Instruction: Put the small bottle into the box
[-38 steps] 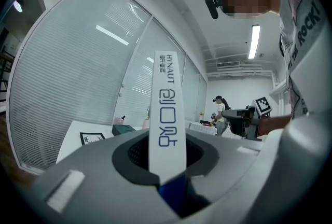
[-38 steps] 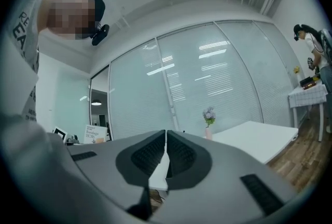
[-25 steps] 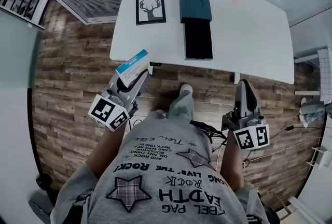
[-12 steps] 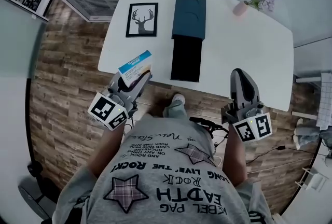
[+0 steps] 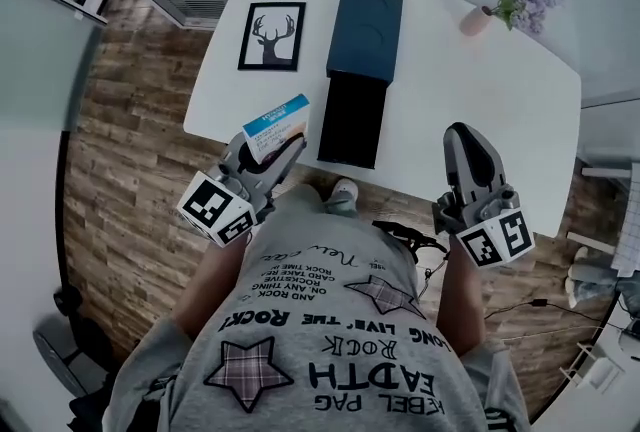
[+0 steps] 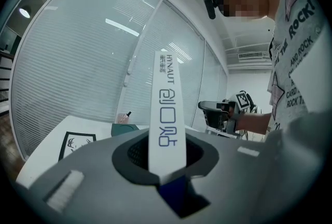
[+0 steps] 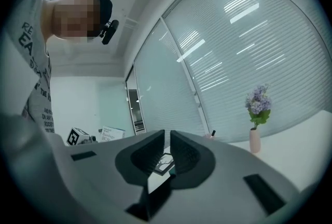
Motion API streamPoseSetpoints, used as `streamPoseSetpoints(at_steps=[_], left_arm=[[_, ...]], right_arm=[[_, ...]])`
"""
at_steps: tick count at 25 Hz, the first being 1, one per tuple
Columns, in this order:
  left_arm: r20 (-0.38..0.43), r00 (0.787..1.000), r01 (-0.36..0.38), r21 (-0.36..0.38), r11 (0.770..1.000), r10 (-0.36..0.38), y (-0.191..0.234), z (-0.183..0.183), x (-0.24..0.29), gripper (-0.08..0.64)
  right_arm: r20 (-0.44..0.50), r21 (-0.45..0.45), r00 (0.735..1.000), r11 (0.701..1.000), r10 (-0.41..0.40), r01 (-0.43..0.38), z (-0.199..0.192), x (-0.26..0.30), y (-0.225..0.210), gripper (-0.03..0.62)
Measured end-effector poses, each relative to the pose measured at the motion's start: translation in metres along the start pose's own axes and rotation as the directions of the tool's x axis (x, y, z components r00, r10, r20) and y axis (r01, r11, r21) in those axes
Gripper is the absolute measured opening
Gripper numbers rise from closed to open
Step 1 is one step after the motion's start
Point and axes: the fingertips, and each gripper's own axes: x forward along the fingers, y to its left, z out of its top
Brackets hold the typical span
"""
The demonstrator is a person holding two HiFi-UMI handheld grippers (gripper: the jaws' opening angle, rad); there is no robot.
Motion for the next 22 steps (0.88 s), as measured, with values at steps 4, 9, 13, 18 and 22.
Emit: streamPoseSetpoints(at_steps=[4,9,13,18,22], left_arm=[[-0.015,0.999,0.052,-0.007,0.999,-0.052,-0.011,-0.004,0.012,0.087],[-0.03,0.988,0.15,-0.017,0.989,-0.15,-0.017,0.0,0.023,0.087],[-0.048,0.972,0.229,-0.018,0.973,-0.23,-0.023,0.001,0.028,0.087],[-0.069,0.941,0.328,-0.04,0.944,-0.33,-0.029,-0.004,0.031,0.087],[-0.086,0.901,0.419,-0.076,0.905,-0.425,-0.035,-0.013,0.033,0.087]], right_arm=[[-0.04,0.055,0.994,0.994,0.101,-0.099,-0.014,0.012,0.012,0.018],[-0.072,0.055,0.979,0.981,0.192,-0.188,-0.015,0.036,0.038,0.018],[-0.097,0.098,0.947,0.95,0.307,-0.298,-0.023,0.054,0.063,0.018],[-0.159,0.129,0.894,0.907,0.419,-0.402,-0.041,0.077,0.088,0.151],[-0.163,0.132,0.86,0.874,0.485,-0.468,-0.042,0.088,0.106,0.163]])
